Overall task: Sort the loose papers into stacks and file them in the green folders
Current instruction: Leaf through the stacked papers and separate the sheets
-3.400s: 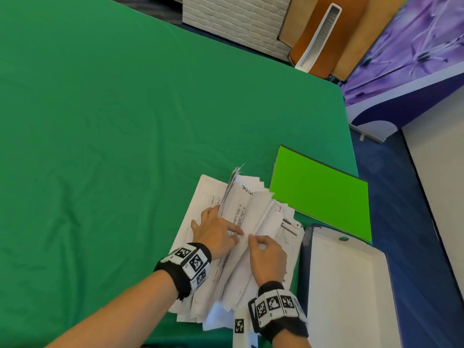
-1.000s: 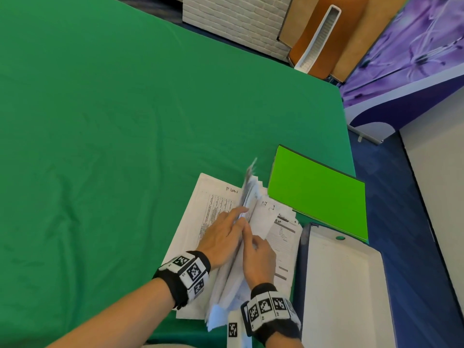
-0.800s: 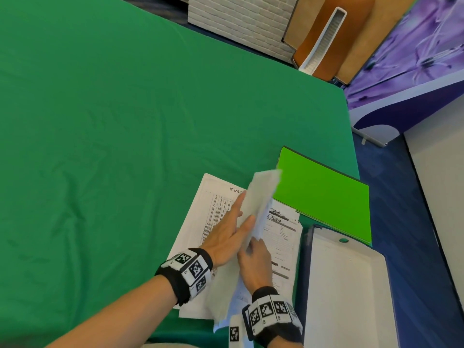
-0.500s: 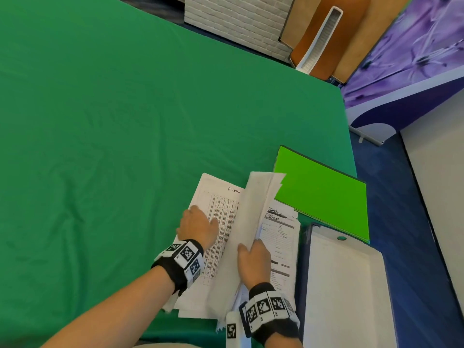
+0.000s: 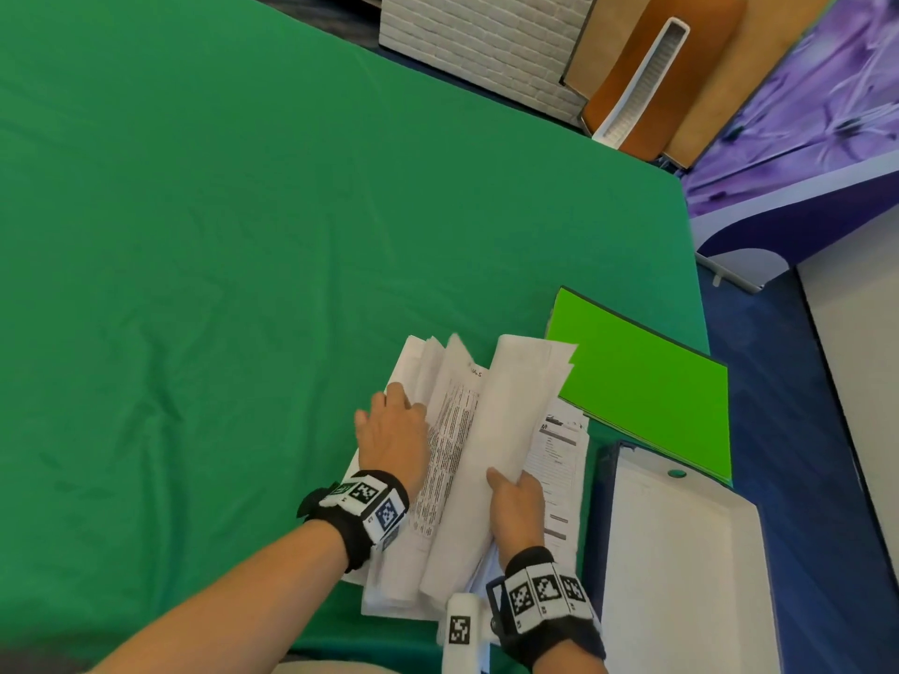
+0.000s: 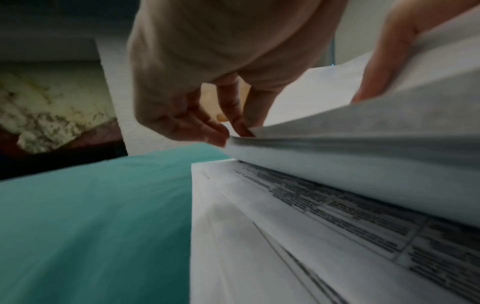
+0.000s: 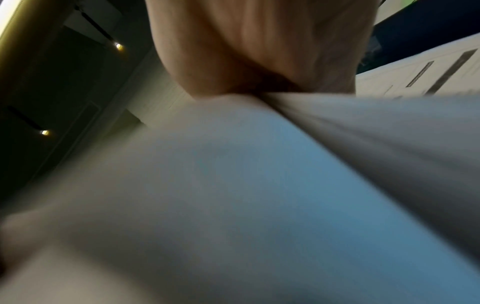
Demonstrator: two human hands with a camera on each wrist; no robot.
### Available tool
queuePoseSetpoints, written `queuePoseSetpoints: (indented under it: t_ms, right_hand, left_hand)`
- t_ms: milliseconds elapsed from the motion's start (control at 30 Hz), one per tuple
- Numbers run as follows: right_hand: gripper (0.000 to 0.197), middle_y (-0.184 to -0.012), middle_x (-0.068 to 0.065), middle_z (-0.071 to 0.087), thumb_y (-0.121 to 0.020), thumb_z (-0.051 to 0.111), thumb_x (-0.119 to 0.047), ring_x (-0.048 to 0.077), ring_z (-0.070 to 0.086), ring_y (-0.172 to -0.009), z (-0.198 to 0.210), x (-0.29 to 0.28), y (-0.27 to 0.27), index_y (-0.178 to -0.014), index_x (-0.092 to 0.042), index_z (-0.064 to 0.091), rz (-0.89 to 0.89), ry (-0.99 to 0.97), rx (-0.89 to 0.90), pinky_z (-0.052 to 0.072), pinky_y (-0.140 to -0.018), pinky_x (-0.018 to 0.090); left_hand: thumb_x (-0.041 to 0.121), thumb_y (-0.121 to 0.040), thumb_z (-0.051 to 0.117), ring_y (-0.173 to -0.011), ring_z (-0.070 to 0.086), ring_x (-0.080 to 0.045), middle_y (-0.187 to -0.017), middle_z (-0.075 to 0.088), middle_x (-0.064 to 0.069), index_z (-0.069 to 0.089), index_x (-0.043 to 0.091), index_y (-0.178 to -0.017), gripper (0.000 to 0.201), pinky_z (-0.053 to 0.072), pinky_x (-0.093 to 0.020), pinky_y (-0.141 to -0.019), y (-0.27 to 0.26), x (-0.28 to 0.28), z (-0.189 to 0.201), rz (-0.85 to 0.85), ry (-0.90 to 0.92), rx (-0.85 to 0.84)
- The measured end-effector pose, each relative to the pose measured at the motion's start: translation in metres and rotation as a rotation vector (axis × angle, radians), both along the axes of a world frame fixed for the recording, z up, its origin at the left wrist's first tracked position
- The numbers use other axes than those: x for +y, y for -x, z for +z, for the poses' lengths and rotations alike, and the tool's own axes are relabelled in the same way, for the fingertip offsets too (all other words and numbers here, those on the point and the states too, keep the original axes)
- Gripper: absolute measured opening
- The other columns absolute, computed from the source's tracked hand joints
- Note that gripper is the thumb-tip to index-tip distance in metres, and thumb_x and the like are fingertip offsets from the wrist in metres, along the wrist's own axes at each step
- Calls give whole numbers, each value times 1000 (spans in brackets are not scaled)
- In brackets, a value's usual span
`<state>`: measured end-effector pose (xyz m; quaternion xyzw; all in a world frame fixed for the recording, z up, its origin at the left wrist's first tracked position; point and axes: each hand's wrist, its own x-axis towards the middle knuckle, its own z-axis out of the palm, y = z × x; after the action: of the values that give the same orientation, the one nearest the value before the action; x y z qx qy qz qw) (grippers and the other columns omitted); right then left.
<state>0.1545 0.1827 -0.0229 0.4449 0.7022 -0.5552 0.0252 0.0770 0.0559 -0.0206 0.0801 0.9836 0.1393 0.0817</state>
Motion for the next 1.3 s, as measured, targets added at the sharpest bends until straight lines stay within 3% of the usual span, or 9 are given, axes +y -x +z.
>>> queuePoseSetpoints:
  t_ms: [133,300,400,467,600,833,1033,1167,1300]
  right_hand:
    - [41,-124,8,62,-90,59,-10,29,58,-111,-1,3,0,-131,-6,53,-117,91,46,45,-103,48]
    - [24,-109,5,67,-90,60,-10,27,62,-100,-6,6,-3,-113,-14,58,-89,127,58,51,-95,48]
    - [32,-109,7,69,-89,61,-10,27,63,-99,-7,7,-2,-122,-11,60,-72,136,64,51,-94,47]
    - [33,-112,9,65,-92,59,-11,28,61,-100,-7,8,-2,-125,-7,57,-86,123,48,49,-97,48]
    - [40,-124,8,59,-93,58,-11,29,56,-111,-10,9,-1,-131,-5,50,-102,109,40,44,-103,49]
    - [45,-135,9,55,-93,57,-9,29,53,-117,-13,9,-2,-137,-5,47,-104,102,45,40,-108,48]
    - [45,-131,8,56,-93,58,-10,29,54,-115,-11,9,-2,-136,-6,47,-118,117,46,41,-107,49]
    - [42,-125,7,59,-92,58,-11,29,56,-112,-10,9,-3,-133,-7,50,-116,118,62,43,-104,48]
    - [24,-100,1,63,-93,56,-9,27,61,-98,-7,10,-3,-117,-12,57,-78,127,64,51,-91,43]
  left_hand:
    - [38,-92,57,-91,46,-18,-98,53,3,73,21,-83,24,37,-37,-77,0,7,5,-87,-80,207]
    - [34,-103,40,-84,60,-18,-87,62,5,73,16,-86,41,41,-24,-71,-5,16,0,-15,-634,-485]
    - [25,-95,54,-98,56,-20,-112,57,-4,59,13,-108,19,48,-30,-82,-12,6,-17,121,-262,-405]
    - [34,-89,63,-107,48,-21,-120,46,-6,45,11,-119,42,44,-33,-87,-13,-1,-23,232,-65,-362]
    - [46,-86,68,-110,51,-21,-120,48,-8,43,9,-121,57,46,-33,-89,-9,-4,-29,262,-60,-370]
    - [18,-98,47,-90,64,-20,-103,63,-4,57,11,-106,15,45,-29,-66,-5,-11,-16,0,130,-238]
    - [-1,-93,45,-51,38,-9,-61,36,5,46,16,-69,30,26,-23,-44,-5,3,23,-286,389,-141]
    - [0,-92,42,-49,32,-9,-61,35,6,44,18,-68,30,22,-22,-46,-9,21,43,-357,385,-86]
    - [9,-97,43,-76,62,-20,-87,62,-3,56,14,-97,15,39,-28,-58,-23,29,40,-433,140,-72]
